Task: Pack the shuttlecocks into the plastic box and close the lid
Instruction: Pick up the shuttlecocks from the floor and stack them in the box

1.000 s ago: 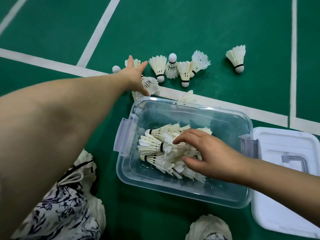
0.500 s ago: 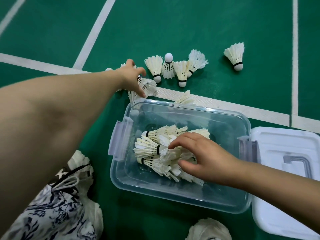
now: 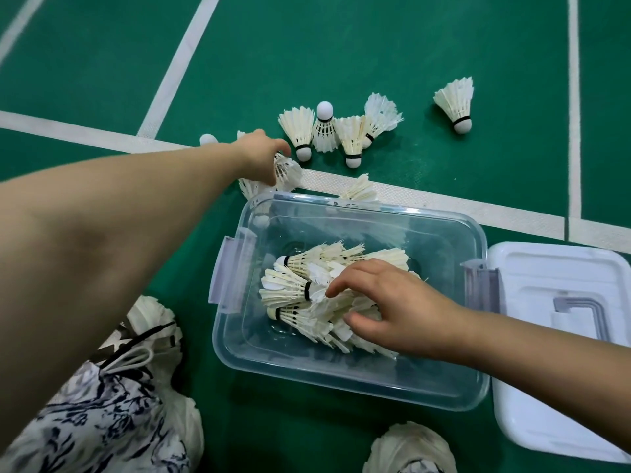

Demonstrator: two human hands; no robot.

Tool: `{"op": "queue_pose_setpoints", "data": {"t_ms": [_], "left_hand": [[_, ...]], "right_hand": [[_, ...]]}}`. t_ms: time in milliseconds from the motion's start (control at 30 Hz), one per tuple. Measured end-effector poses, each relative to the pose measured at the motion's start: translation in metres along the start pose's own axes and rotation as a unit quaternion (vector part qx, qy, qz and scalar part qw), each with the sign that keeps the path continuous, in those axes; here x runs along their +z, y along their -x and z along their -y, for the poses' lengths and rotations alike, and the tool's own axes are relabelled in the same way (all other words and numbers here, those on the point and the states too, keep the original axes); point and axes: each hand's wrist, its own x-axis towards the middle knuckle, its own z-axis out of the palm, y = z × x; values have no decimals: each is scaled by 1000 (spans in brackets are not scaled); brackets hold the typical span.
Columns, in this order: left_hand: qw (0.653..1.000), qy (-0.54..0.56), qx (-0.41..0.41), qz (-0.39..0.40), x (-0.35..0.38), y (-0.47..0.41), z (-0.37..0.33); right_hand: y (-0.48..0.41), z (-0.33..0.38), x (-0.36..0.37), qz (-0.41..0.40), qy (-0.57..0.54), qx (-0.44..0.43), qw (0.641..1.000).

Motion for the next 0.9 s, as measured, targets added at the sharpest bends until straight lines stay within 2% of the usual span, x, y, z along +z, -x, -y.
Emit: {"op": "queue_pose_setpoints", "data": {"t_ms": [333, 633, 767, 900], "left_hand": [[996, 39, 34, -79, 1, 17, 9], [973, 136, -12, -187, 3, 26, 8], [963, 159, -15, -217, -13, 37, 10], [952, 168, 20, -254, -52, 62, 11]], "right_hand": [[-1, 5, -1, 6, -3, -1, 1000], [-2, 10, -2, 6, 1, -5, 1000], [-8, 18, -7, 3, -2, -7, 1000], [-20, 30, -19, -38, -23, -12, 999]]}}
